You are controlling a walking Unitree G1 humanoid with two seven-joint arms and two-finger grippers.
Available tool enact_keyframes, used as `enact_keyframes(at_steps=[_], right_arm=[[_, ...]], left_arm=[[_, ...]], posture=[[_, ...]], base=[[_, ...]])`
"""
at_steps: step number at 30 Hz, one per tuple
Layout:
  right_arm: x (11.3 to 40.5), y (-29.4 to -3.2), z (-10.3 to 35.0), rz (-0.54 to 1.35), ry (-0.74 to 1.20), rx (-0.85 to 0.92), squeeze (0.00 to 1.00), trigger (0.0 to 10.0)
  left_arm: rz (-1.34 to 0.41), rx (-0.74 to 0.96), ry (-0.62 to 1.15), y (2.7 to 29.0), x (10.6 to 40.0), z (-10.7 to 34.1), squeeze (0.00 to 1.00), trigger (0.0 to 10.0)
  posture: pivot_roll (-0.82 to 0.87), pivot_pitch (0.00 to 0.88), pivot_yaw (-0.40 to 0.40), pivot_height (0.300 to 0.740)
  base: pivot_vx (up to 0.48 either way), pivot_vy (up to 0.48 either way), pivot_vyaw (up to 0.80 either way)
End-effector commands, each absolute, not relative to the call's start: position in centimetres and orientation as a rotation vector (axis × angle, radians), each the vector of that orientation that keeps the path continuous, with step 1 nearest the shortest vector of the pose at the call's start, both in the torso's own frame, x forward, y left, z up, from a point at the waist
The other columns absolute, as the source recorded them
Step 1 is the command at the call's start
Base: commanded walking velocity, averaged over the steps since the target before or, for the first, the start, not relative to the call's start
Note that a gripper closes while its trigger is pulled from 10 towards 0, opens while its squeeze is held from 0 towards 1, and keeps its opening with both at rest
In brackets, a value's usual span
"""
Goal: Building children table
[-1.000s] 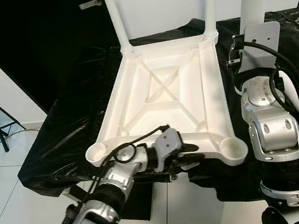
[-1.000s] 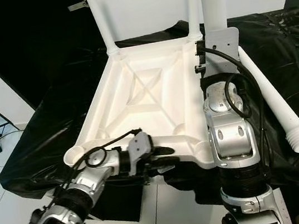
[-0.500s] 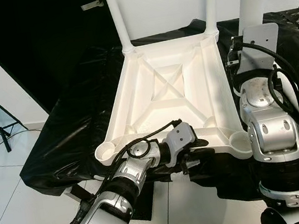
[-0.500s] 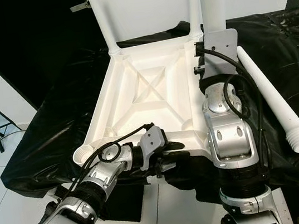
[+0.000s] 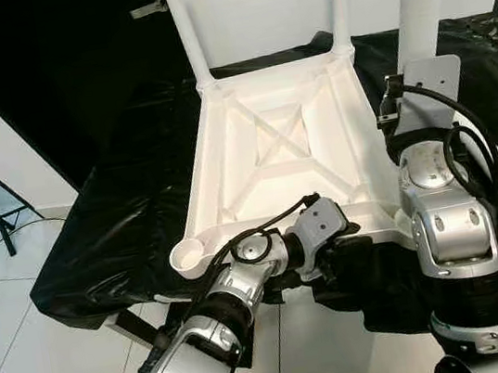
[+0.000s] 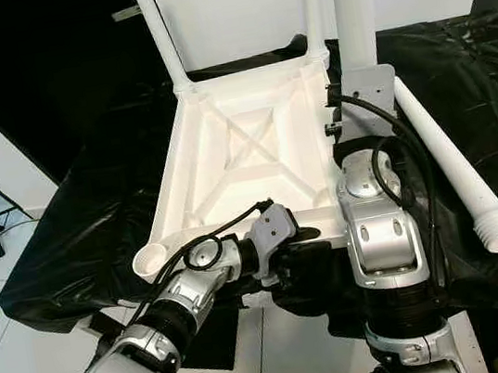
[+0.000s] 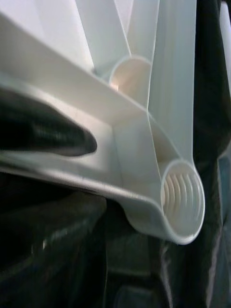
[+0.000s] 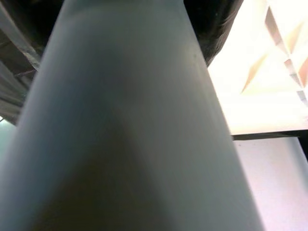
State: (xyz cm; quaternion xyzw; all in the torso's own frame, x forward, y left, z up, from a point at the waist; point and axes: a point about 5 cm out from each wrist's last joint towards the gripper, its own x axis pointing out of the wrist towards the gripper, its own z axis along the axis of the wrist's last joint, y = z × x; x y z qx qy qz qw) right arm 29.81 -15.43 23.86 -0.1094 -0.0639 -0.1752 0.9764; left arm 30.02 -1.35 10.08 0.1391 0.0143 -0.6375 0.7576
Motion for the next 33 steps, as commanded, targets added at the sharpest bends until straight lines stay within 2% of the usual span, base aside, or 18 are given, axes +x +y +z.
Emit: enact_keyframes(at_steps=[1, 3, 4, 5, 11, 14, 19, 26, 27, 28, 29, 32, 33], right_arm=[[29.8, -15.3, 23.7, -0.352, -0.128, -0.214, 0.00, 10.0], [29.7, -15.3, 23.7, -0.354, -0.127, -0.213, 0.00, 10.0], [29.7, -15.3, 23.5, -0.356, -0.125, -0.213, 0.00, 10.0], [29.6, -15.4, 23.4, -0.358, -0.121, -0.213, 0.00, 10.0], [29.3, -15.5, 22.9, -0.365, -0.107, -0.215, 0.00, 10.0], [29.3, -15.6, 22.8, -0.368, -0.102, -0.217, 0.00, 10.0], [29.3, -15.6, 22.7, -0.364, -0.100, -0.219, 0.00, 10.0], [29.4, -15.6, 22.7, -0.353, -0.100, -0.223, 0.00, 10.0], [29.6, -15.0, 22.8, -0.317, -0.104, -0.230, 0.00, 10.0], [29.6, -15.0, 22.8, -0.317, -0.104, -0.230, 0.00, 10.0], [29.8, -14.4, 23.0, -0.278, -0.113, -0.242, 0.00, 10.0], [29.8, -14.4, 23.0, -0.278, -0.113, -0.242, 0.00, 10.0], [29.8, -13.8, 23.2, -0.240, -0.127, -0.258, 0.00, 10.0]], left_arm=[[-1.221, 0.322, 0.014, -0.7, 31.0, 10.1, 0.69, 10.0], [-1.229, 0.321, 0.011, -0.6, 31.0, 10.0, 0.66, 10.0], [-1.255, 0.313, 0.003, -0.5, 30.7, 10.0, 0.35, 10.0], [-1.289, 0.287, -0.011, -0.3, 30.5, 10.0, 0.00, 10.0], [-1.447, 0.114, -0.126, 1.4, 29.6, 11.6, 0.00, 10.0], [-1.553, 0.005, -0.196, 3.4, 29.0, 13.1, 0.00, 10.0], [-1.600, -0.124, -0.248, 5.4, 28.9, 15.1, 0.00, 10.0], [-1.528, -0.164, -0.296, 5.8, 29.7, 16.1, 0.00, 10.0], [-1.390, -0.234, -0.350, 5.2, 31.3, 17.6, 0.00, 10.0], [-1.390, -0.234, -0.350, 5.2, 31.3, 17.6, 0.00, 10.0], [-1.257, -0.283, -0.383, 4.6, 32.7, 18.8, 0.00, 10.0], [-1.257, -0.283, -0.383, 4.6, 32.7, 18.8, 0.00, 10.0], [-1.141, -0.323, -0.413, 3.9, 33.8, 19.8, 0.00, 10.0]], posture=[[-0.19, 0.000, 0.124, 0.740], [-0.19, 0.000, 0.124, 0.740], [-0.19, 0.000, 0.124, 0.740], [-0.19, 0.000, 0.124, 0.740], [-0.19, 0.000, 0.123, 0.740], [-0.19, 0.000, 0.121, 0.740], [-0.18, 0.000, 0.114, 0.740], [-0.17, 0.000, 0.107, 0.740], [-0.16, 0.000, 0.100, 0.740], [-0.16, 0.000, 0.100, 0.740], [-0.16, 0.000, 0.097, 0.740], [-0.16, 0.000, 0.097, 0.740], [-0.16, 0.000, 0.094, 0.740]], base=[[0.000, 0.000, 0.00], [0.000, 0.000, 0.00], [0.000, 0.000, 0.00], [0.000, 0.000, 0.00], [0.000, 0.000, 0.00], [0.000, 0.000, 0.00], [0.000, 0.000, 0.00], [0.000, 0.000, 0.00], [0.000, 0.000, 0.00], [0.000, 0.000, 0.00], [0.000, 0.000, 0.00], [0.000, 0.000, 0.00], [0.000, 0.000, 0.00]])
